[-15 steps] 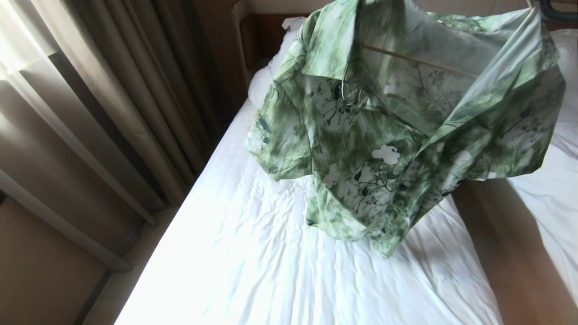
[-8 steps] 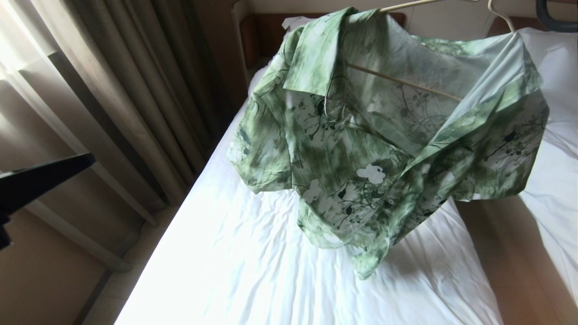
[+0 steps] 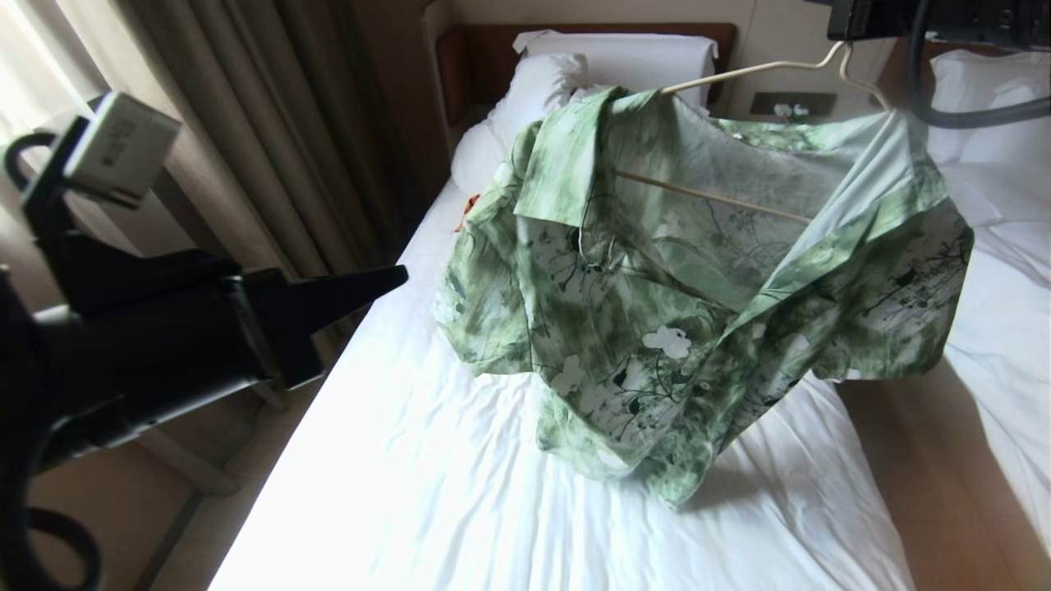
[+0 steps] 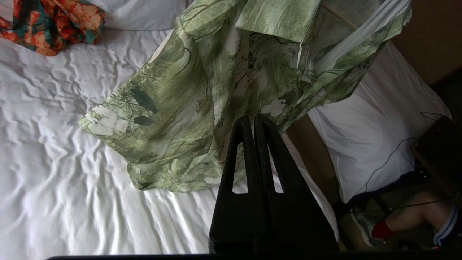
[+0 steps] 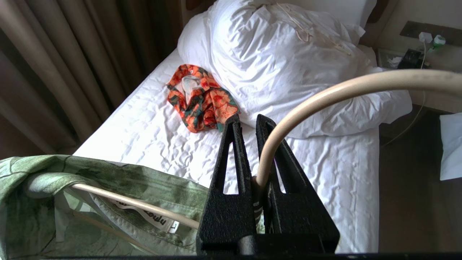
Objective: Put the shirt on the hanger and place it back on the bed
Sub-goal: Take the clothes hanger out of the clothes
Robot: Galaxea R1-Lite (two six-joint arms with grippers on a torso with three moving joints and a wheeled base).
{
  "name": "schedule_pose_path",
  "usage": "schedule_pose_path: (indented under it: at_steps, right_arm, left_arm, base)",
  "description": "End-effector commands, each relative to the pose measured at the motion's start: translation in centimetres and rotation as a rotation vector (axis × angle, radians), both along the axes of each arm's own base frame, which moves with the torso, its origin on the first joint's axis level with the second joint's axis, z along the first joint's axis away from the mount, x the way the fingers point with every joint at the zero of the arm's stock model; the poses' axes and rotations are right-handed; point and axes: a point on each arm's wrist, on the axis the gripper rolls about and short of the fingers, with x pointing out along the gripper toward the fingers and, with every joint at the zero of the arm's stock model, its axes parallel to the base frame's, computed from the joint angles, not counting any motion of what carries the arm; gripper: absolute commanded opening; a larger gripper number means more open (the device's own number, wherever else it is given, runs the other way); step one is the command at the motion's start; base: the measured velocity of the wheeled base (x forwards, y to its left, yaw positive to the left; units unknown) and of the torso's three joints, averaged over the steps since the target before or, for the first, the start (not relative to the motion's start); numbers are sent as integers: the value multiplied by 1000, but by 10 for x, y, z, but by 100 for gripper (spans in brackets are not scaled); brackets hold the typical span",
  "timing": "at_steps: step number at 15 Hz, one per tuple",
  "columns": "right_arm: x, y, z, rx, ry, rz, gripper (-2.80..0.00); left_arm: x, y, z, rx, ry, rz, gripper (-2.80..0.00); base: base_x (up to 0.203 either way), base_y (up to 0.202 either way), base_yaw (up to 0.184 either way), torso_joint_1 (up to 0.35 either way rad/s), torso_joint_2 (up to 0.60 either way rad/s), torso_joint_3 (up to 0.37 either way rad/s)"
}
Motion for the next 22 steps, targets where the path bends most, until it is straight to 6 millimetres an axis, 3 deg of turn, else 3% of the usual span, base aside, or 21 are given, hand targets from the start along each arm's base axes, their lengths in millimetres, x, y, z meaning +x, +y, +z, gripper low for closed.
schedule_pose_path:
  at_steps: [1, 5, 6, 11, 18, 19, 22]
  right_arm:
    - [12, 4, -10, -24, 28, -7, -280]
    - [24, 11, -19, -37, 49, -6, -280]
    - [26, 12, -19, -38, 49, -5, -280]
    - [25, 11, -18, -42, 41, -7, -280]
    - [20, 7, -16, -33, 41, -9, -280]
    - [20, 8, -17, -35, 44, -9, -280]
    - [20, 7, -19, -41, 53, -10, -280]
  left_arm:
    - [25, -26, -21, 40, 59, -23, -280]
    - [44, -61, -37, 21, 53, -60, -280]
    - [47, -67, -41, 24, 55, -63, 0]
    - [82, -109, -37, 7, 28, -15, 0]
    - [103, -136, -30, -8, -16, 35, 0]
    - [103, -135, -27, -3, -31, 38, -273]
    - [99, -134, -15, -13, -69, 51, -280]
  base:
    - [0, 0, 0, 0, 0, 0]
    - [0, 0, 0, 0, 0, 0]
    - [0, 0, 0, 0, 0, 0]
    - [0, 0, 0, 0, 0, 0]
    - [0, 0, 0, 0, 0, 0]
    - [0, 0, 0, 0, 0, 0]
    - [0, 0, 0, 0, 0, 0]
